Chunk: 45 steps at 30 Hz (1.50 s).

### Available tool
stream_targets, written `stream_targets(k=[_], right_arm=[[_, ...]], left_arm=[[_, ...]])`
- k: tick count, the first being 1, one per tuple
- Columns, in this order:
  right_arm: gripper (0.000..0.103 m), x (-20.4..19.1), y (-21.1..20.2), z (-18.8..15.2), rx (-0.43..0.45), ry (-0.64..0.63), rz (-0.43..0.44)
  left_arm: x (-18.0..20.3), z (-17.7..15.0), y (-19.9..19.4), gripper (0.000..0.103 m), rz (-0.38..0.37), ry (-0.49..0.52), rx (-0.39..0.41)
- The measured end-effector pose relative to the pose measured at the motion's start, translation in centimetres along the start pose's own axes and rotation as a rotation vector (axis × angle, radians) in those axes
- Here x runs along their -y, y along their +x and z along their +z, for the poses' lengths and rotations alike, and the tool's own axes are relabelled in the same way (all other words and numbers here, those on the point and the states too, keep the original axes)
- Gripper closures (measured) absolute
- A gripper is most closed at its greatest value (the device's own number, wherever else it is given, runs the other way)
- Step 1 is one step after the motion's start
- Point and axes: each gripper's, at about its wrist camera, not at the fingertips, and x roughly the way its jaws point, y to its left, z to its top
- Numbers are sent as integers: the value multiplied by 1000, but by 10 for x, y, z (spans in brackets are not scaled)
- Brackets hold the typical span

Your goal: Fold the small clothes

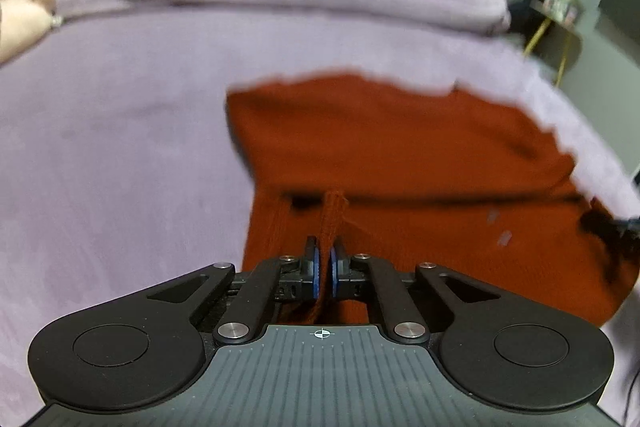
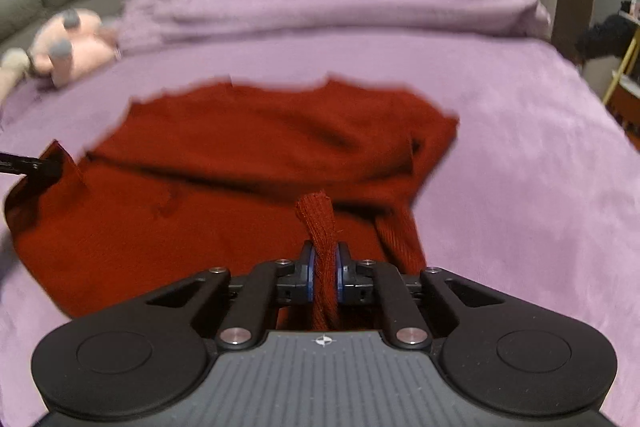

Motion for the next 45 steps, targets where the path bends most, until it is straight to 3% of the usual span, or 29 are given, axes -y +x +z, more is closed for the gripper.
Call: stream_targets(k=[4,8,12,15,16,18,20,24,25,26,27,31,36,40,45], right_arm=[[94,5,-6,29,106,47,-31],[94,15,20,54,146,127,-122],[94,23,61,58,61,166,-144],[92,29,79,51,-9,159,-128],[89,31,80,50,-15,155,-115],[87,34,78,47,-19,146,-68],[85,34,74,44,-30,131,-28],[88,23,76,42,-48,52,-62],[93,19,76,42,-46,35,-77],[94,16,76,42,-43,22,-88],[94,13,75,42,-37,17,-96],[95,10,61,57,47,10,-131],[95,21,59,99,170,66,-197],[95,30,89,132,206,103,-284],[95,33,134,148,194,123,-321]], left_arm=[[-3,33,-11,96,-4,-21,91],[-10,59,11,96,60,-60,142],[-23,64,56,96,73,-138,56],[-26,51,75,94,72,-114,-9],[-27,46,76,91,60,-106,-21],[-31,37,74,72,21,-111,-19],[-33,31,72,64,-10,-110,-16],[-25,31,79,71,22,-61,-34],[-23,33,81,77,32,-54,-39],[-20,33,81,91,41,-47,-45],[-18,35,82,95,59,-42,-48],[-8,54,59,96,75,-12,31],[-7,103,47,96,108,-19,160],[-5,140,72,96,183,-32,211],[2,157,123,96,282,1,189]])
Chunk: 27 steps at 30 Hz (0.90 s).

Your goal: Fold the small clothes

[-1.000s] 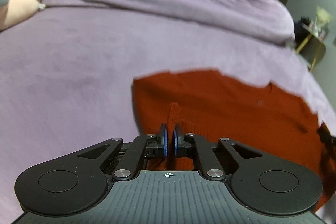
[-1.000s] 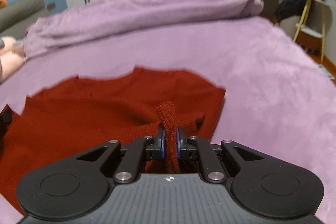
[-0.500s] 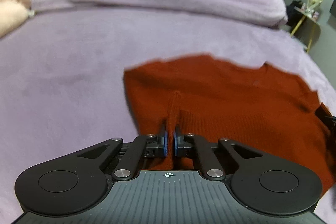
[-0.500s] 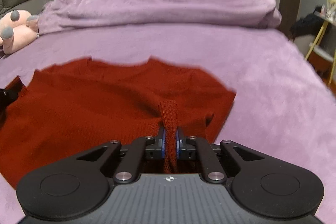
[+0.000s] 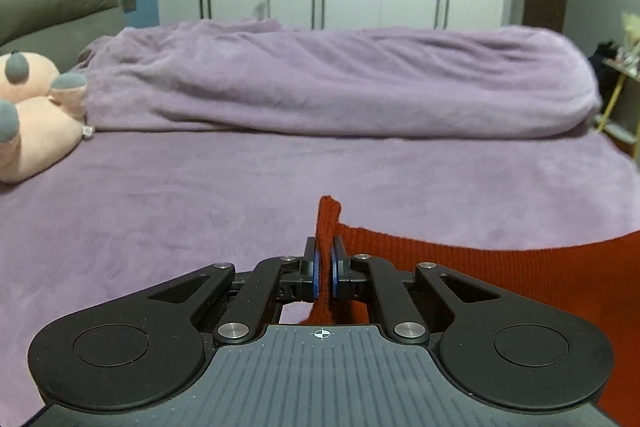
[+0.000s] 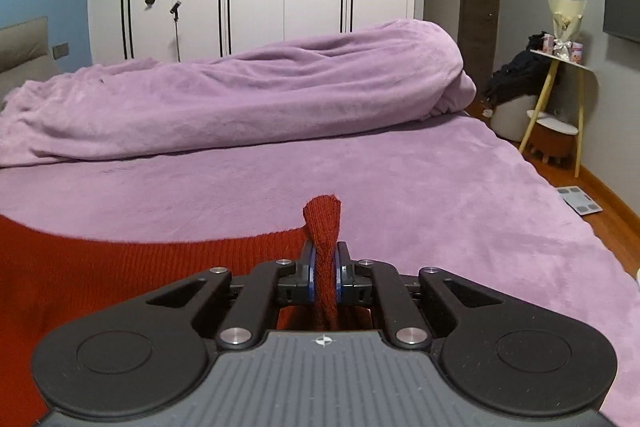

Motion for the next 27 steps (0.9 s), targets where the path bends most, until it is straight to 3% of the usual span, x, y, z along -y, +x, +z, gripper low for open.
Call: stream_targets(k=[5,7,9,10,11,13,15,17,21,23,25,27], right_arm=[[93,-7,35,-22,-53,-21,-51],[90,-8,40,-28,-77,-39,-113],[86,-5,31,-30,-53,13,-146],[84,-6,22,-30,-32,61,-114],[84,-9,14,-31,-12,99,-39],[84,-31,1,-36,2,106,161],[85,-68,-4,-45,-39,77,380],[85,-101,-1,-57,-80,29,493],[86,-112,15,-68,-66,-48,467],[75,-88,29,-64,-75,-7,434],[76,-63,36,-61,-78,19,333],[83,-34,45,-61,-85,107,308]], left_arm=[[2,-25,41,92,85,-19,-79],[1,-34,47,83,122,-31,-135],[0,-41,37,77,203,-41,-127],[1,-44,26,76,213,-66,-95],[3,-45,15,76,169,-90,-66],[16,-49,-3,67,20,-134,-26],[36,-54,-8,53,-117,-149,-29],[54,-60,0,53,-187,-155,-59],[69,-71,29,52,-127,-89,-82],[65,-75,35,51,-85,-84,-56],[58,-78,38,46,-70,-90,-54],[50,-81,40,42,-72,-95,-54]])
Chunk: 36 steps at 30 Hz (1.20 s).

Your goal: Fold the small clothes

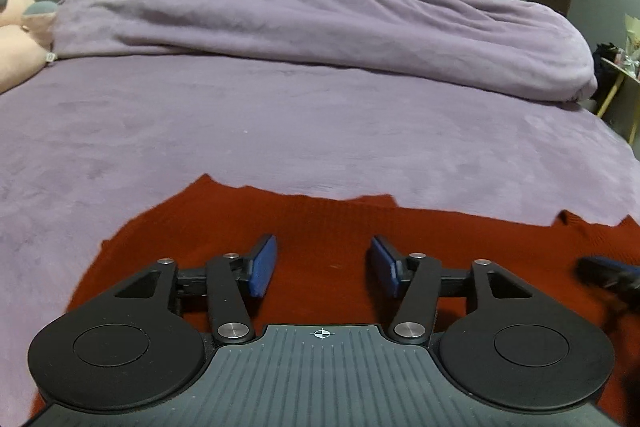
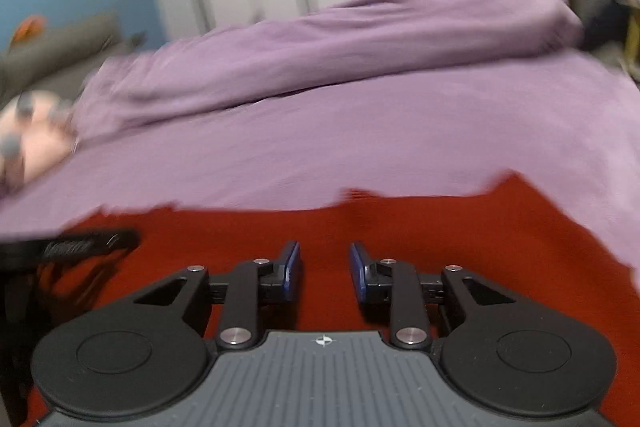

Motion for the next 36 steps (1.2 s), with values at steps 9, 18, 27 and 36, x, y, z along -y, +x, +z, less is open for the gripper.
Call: stream_targets(k=[9,18,27,36], right_arm=[[89,57,-18,0,54,60,-90],[89,47,-21,5,62,29,-172],[63,8,-96,-20,67,35,-249],[61,-56,-165,-104,-97,125,69]], left_arm=[[-11,9,11,42,4,-13,-7],[-22,5,-8,35,56,109,-16],[-105,-21,-81,29,163,-11,-79],[-144,-57,-124,29,-220,-346,-228]])
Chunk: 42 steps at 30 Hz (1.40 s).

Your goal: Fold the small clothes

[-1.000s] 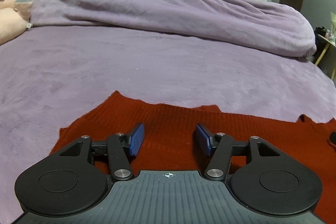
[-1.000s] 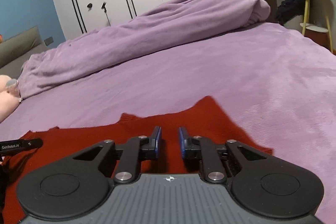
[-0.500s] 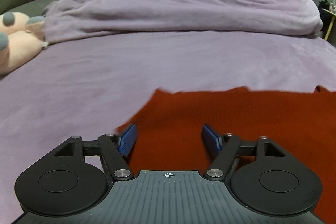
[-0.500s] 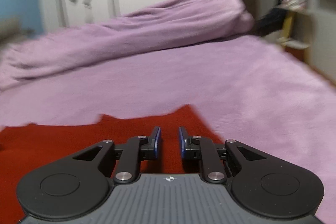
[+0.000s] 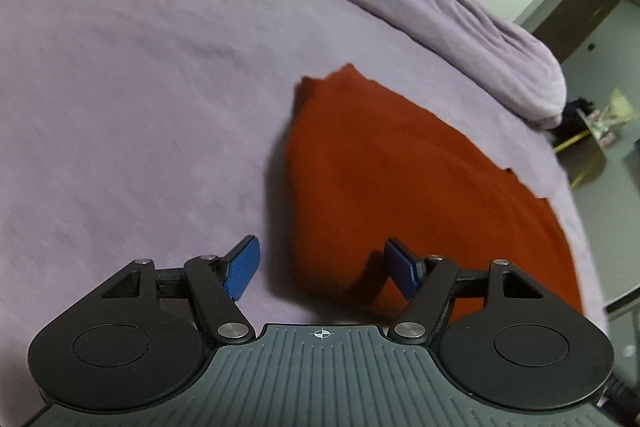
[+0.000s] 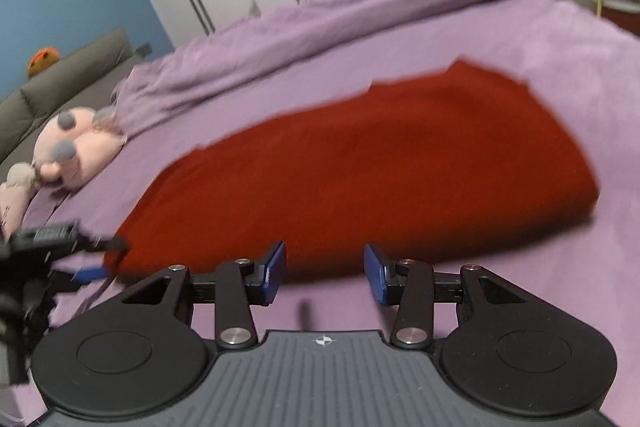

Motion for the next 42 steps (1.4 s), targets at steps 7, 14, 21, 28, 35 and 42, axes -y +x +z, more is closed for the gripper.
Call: stream_targets(k=[7,14,21,28,35,42], right_arm=[[79,-25,3,-1,-22,0,1],[99,-53,27,7,-38,-25,46],[99,-92,55,13,-33,-96,59],[100,-131,92,-1,-72,-221,40],[100,-139,100,-9,-72,-314,30],[100,-140,104,-11,-74,-348,48]], left_arm=[[-14,16,32,41,-120,-203,-73],[-37,23,55,76,-209,-380,-104],[-39,22,45,83,-271,-386,-54],[-33,26,48,80,-241,-333,-54],[-46,24,61,77,-256,-434,-73],[-41,27,55,85,-244,-412,-51]])
